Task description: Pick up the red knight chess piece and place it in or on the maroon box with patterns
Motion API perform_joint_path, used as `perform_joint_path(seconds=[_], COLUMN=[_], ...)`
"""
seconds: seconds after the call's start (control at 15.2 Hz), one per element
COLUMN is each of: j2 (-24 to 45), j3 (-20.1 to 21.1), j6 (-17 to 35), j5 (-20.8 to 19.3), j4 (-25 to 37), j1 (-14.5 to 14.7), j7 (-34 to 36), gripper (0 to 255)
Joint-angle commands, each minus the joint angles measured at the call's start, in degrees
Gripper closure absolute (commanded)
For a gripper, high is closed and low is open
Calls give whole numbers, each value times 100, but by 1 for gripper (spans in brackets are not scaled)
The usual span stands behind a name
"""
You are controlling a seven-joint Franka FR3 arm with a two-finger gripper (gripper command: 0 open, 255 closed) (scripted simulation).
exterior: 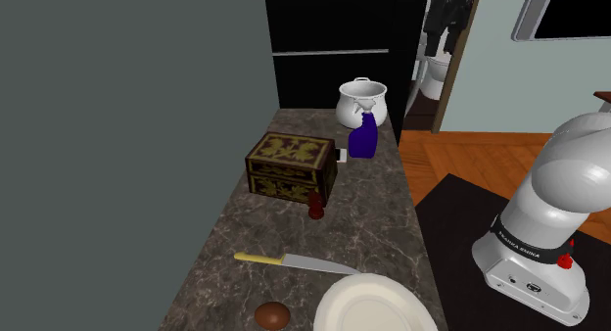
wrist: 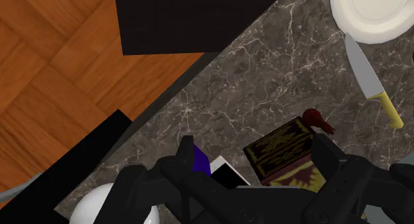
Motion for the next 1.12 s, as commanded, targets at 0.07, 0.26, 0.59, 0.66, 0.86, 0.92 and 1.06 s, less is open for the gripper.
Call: perform_joint_path(seconds=[0.07,0.26,0.59,0.66,0.86,0.92,1.06], j2=[-25,-56,63,116,339,436,667], j3=[43,180,439,495,671,731,851], j6=[173,708,1669,1873,2512,2733,3188], j5=[84,346,821,923,1245,1359,1594], j4=[-191,-726,-1487,-1618,-1963,-2061,-2230], j1=[4,32,133,163,271,313,409], j7=[90,349,735,805,997,1055,1158], gripper=[0,0,0,0,0,0,0])
